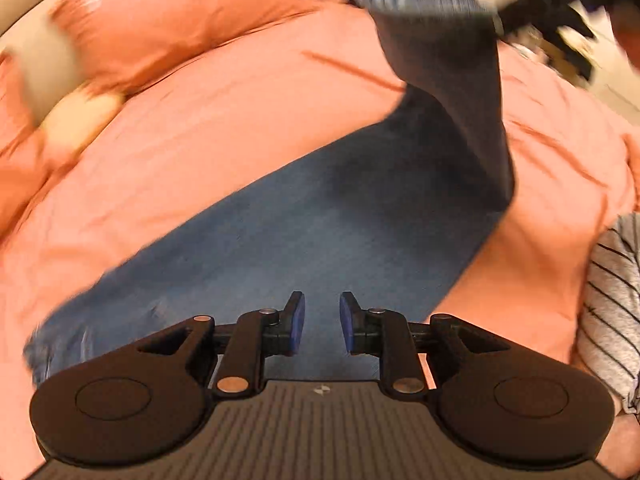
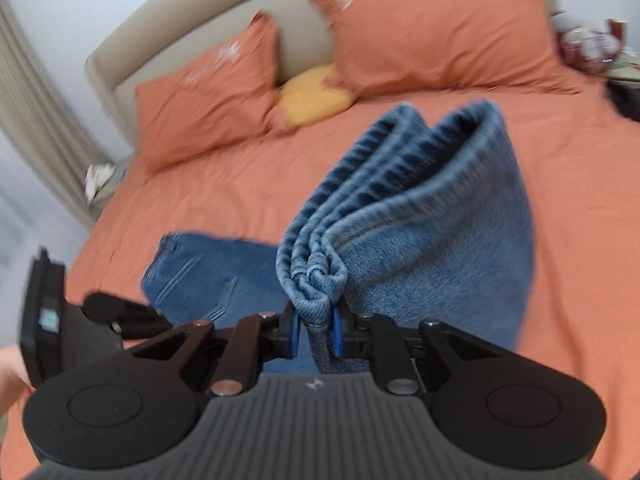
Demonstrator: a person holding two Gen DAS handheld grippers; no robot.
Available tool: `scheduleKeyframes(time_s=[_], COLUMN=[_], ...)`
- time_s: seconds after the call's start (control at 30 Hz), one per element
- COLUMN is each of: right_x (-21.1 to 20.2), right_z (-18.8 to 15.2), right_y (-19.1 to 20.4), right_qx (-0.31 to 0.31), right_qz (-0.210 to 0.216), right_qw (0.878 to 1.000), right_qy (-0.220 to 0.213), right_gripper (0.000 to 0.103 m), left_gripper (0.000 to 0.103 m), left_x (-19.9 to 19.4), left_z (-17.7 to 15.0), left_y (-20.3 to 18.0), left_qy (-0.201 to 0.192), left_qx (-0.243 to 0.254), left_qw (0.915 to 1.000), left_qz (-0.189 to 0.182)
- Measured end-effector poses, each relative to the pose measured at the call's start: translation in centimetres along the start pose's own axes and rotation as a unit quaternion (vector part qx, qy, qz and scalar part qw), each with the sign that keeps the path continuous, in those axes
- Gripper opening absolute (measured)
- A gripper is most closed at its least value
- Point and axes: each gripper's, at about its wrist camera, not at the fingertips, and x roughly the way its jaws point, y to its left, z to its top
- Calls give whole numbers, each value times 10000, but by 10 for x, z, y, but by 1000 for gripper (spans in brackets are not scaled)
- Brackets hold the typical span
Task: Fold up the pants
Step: 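Lay the hems over the jeans near the back pocket and open the right gripper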
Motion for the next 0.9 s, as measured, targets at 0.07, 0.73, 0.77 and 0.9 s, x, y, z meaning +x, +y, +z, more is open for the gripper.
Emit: scheduleKeyframes(time_s=[0.07,0.73,0.77,0.9], right_x=[35,177,171,144], right_z=[-8,-67,-67,-67], right_y=[13,33,32,28], right_qx=[28,581,664,355], right_qz=[103,338,462,103], right_qw=[9997,9894,9886,9940], right_qy=[220,1289,1270,1033], right_gripper=[12,40,39,38], left_gripper=[26,35,36,42], left_x=[1,21,21,24], left_z=[-15,-69,-67,-56], left_y=[12,78,78,79], left_qy=[27,-159,-194,-306], left_qx=[-210,-1077,-1094,-1267], left_qw=[9997,9928,9924,9889], left_qz=[86,-503,-535,-709])
